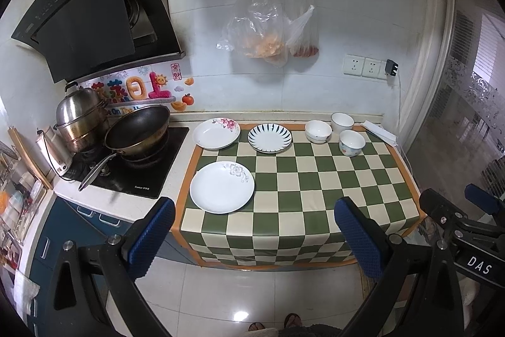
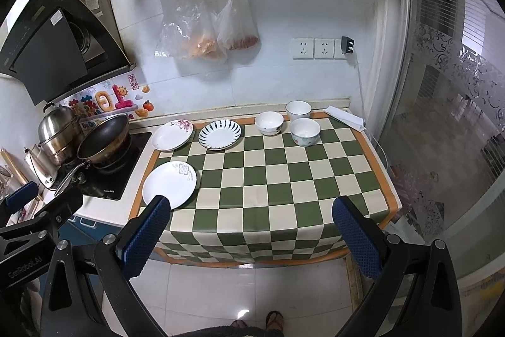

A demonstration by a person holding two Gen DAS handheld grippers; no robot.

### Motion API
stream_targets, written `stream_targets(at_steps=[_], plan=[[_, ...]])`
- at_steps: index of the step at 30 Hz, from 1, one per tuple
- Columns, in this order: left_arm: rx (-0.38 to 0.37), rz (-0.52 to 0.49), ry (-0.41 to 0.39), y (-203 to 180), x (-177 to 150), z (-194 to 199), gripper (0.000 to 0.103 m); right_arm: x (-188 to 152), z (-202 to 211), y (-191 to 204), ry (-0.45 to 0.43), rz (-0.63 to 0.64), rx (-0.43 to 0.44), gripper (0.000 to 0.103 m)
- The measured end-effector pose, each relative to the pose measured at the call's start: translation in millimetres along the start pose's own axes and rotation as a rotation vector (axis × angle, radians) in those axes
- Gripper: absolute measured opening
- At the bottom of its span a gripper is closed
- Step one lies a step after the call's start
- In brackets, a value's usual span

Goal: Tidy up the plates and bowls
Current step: 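Reach both tools to the grey-flower white plate and grip its rim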

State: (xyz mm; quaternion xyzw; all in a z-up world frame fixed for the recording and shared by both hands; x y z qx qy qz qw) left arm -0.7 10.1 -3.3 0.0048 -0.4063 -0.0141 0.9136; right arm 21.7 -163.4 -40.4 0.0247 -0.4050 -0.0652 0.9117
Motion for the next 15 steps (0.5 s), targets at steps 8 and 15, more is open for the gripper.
stream_targets(at_steps=[8,15], plan=[[0.091,0.044,0.058,6,6,-39,0.103,3,-48,-15,0.050,-0.009,0.081,0.103],[0.230,0.116,0.180,41,-6,-121,0.103,-8,-156,-1,0.216,0.030,0.213,0.103]])
Point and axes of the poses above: each gripper's, at about its wrist camera, not at the fingertips, and z roughly against the way its jaws point, y to its left, x to its top, the point moved 1 cm from there along -z, roughly the way its jaws point, and after that the axes turned 1 degree about -z, right-handed, at the moved point
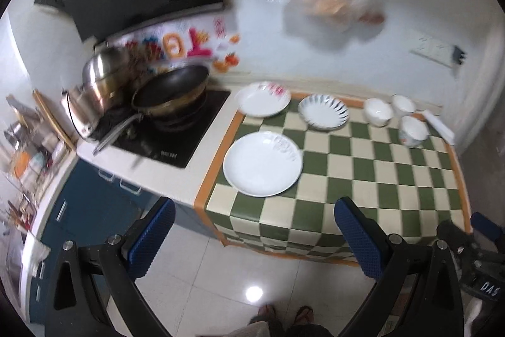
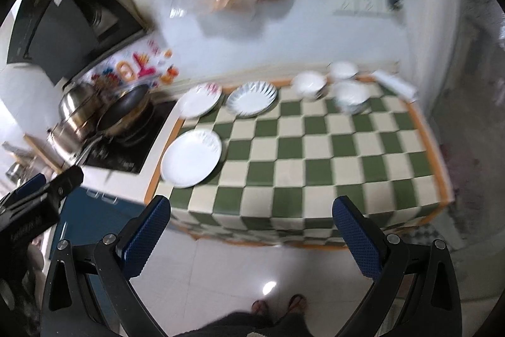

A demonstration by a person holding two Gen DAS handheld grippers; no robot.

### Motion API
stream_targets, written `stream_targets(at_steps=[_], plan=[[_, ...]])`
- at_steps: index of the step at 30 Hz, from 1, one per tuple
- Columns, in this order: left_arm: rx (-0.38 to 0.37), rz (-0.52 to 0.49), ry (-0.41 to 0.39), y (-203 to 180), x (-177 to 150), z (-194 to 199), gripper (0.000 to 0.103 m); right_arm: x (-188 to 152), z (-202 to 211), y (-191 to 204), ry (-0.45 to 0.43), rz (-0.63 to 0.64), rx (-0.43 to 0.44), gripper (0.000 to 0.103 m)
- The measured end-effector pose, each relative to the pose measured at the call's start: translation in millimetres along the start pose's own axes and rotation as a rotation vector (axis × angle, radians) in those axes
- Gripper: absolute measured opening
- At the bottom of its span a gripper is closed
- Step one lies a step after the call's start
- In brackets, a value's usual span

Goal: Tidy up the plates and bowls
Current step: 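Reach both tools to the grey-flower white plate and grip its rim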

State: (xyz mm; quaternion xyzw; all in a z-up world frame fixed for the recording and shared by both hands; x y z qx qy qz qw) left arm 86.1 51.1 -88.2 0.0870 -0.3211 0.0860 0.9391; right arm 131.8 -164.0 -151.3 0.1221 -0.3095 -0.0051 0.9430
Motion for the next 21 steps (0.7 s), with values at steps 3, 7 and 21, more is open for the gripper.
stream_targets(at_steps=[3,7,21], plan=[[0.021,0.007,0.072,10,5,-47,0.103,4,-58,9,0.063,0.013,0.022,0.103],[0.011,0.002,0.166,28,20,-123,0.103,17,-139,25,0.145,0.019,0.062,0.103],[-0.190,-0.123,0.449,77,69,-377,0.086,75,-414,66,0.411,-0.190,0.132,0.090]])
Point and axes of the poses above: each gripper's, at about its wrist camera, not at the fingertips, and z roughly against the way its jaws point, y to its left, x to its top, the point moved 1 cm from there along -z, roughly the way its jaws point, and after that the axes turned 1 degree about -z, right-handed, at the moved point
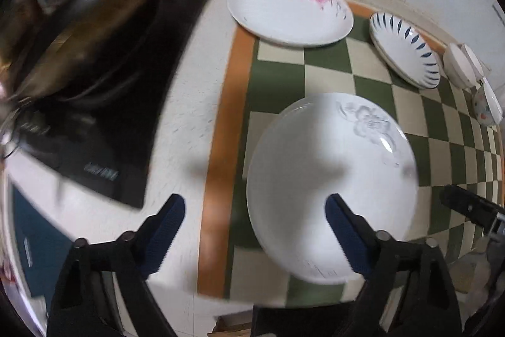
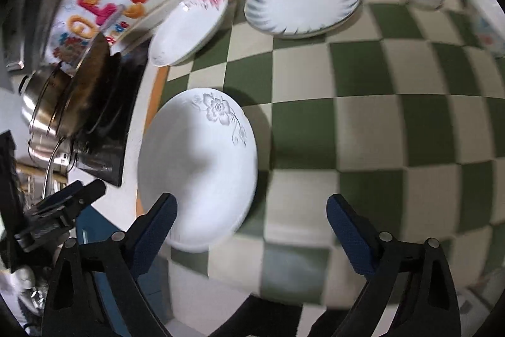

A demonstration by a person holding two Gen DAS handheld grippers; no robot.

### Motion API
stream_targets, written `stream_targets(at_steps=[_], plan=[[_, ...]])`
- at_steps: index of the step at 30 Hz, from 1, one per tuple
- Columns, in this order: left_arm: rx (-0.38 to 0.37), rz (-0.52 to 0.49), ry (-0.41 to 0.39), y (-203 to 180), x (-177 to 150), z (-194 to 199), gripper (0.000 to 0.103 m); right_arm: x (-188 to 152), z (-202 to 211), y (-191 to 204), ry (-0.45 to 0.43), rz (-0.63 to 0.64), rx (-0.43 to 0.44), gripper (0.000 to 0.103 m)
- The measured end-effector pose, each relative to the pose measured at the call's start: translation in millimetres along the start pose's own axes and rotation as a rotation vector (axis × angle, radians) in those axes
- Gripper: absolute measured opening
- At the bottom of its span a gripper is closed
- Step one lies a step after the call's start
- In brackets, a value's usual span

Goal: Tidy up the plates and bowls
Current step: 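Reach both tools to the grey-flower white plate and grip its rim, then lift the grey-flower plate with both tools and carry it toward the pink-flower plate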

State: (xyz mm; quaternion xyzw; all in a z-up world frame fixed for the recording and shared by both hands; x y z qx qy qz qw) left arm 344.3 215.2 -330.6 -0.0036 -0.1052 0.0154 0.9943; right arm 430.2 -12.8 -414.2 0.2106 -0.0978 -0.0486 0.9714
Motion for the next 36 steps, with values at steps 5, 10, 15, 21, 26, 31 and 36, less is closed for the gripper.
stream_targets(at_steps=[5,10,15,21,26,31,36], plan=[[-0.072,-0.015,0.094,12,22,-46,0.069,23,-52,4,0.075,-0.041,0.000,0.076],[-0.153,-0.017,0.158,8,25,-71,0.036,29,-80,9,0.112,-0.038,0.005,0.055],[-0.175,0.000,0.121,4,22,-68,0.030,28,-98,14,0.163,-0.039,0.017,0.022],[-0.148,0.042,0.095,-1,21,-62,0.030,22,-96,14,0.155,-0.016,0.037,0.017],[-0.141,0.035,0.074,-17,22,-45,0.030,22,-77,4,0.151,-0.012,0.064,0.016],[-0.131,0.013,0.063,-46,26,-36,0.030,28,-46,-11,0.120,0.002,0.079,0.016],[-0.149,-0.023,0.060,-87,31,-32,0.030,35,-17,-31,0.089,0.002,0.071,0.016]])
Point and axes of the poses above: each gripper's, at about its wrist camera, not at the fingertips, and z roughly against the way its jaws point, y to its left, x to its top, the point moved 1 cm from there along -z, roughly the way its jaws point, and after that the axes turned 1 degree about -z, right-handed, at the moved point
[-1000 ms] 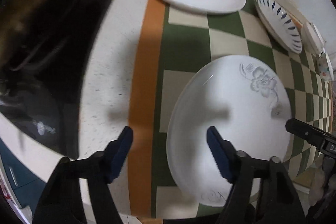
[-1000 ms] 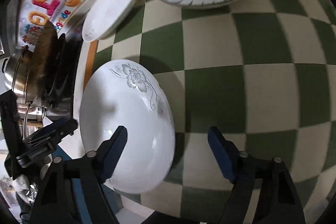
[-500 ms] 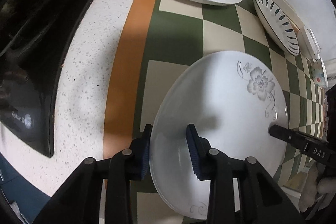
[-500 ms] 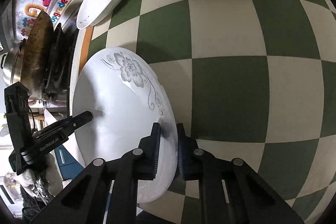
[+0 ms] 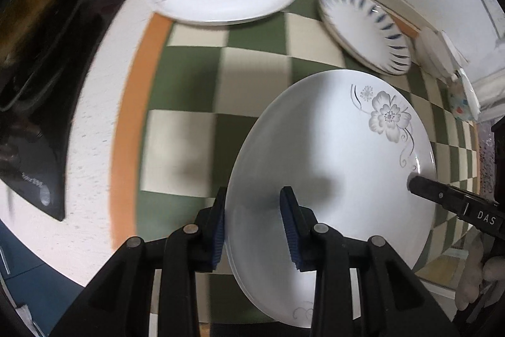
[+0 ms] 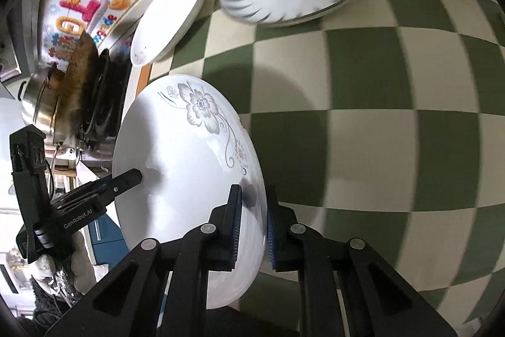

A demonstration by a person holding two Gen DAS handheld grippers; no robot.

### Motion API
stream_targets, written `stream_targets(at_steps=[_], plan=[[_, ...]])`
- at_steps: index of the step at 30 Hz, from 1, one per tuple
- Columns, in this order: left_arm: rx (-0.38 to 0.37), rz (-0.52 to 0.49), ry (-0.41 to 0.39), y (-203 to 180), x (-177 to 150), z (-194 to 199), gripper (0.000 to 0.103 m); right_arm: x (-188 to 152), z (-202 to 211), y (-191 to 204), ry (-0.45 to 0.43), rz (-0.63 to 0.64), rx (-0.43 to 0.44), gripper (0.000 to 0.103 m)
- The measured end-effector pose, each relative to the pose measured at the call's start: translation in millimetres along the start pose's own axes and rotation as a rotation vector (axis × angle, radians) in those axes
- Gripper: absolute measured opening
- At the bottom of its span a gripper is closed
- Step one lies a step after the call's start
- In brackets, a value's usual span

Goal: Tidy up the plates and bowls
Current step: 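Lift the grey-flower plate with both tools and carry it toward the pink-flower plate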

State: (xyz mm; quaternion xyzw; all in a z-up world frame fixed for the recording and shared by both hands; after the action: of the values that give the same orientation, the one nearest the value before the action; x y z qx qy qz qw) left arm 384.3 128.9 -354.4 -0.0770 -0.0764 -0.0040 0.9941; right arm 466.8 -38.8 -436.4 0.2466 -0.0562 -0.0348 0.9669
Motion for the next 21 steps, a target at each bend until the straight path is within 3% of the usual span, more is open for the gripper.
stream_targets(at_steps=[8,21], plan=[[-0.021,-0.086,0.013,-55,3,-12,0.030,-2,39,-57,-0.041,-0.044,-0.023,0.016],[-0.001,-0.100,0.073,-95,-2,-49,0.030,-6,33,-124,-0.015,-0.101,-0.039,0.016]])
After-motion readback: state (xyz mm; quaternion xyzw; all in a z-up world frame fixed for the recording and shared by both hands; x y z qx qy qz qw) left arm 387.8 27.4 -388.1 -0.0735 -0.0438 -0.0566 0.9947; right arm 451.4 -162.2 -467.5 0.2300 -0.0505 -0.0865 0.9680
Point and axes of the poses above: each gripper's, at about its wrist camera, not at the fingertips, and z roughly against the way its jaws point, y to its left, x to its top, the point moved 1 cm from there along -z, roughly the way its jaws point, and after that the axes turned 1 degree about -z, right-handed, at the moved point
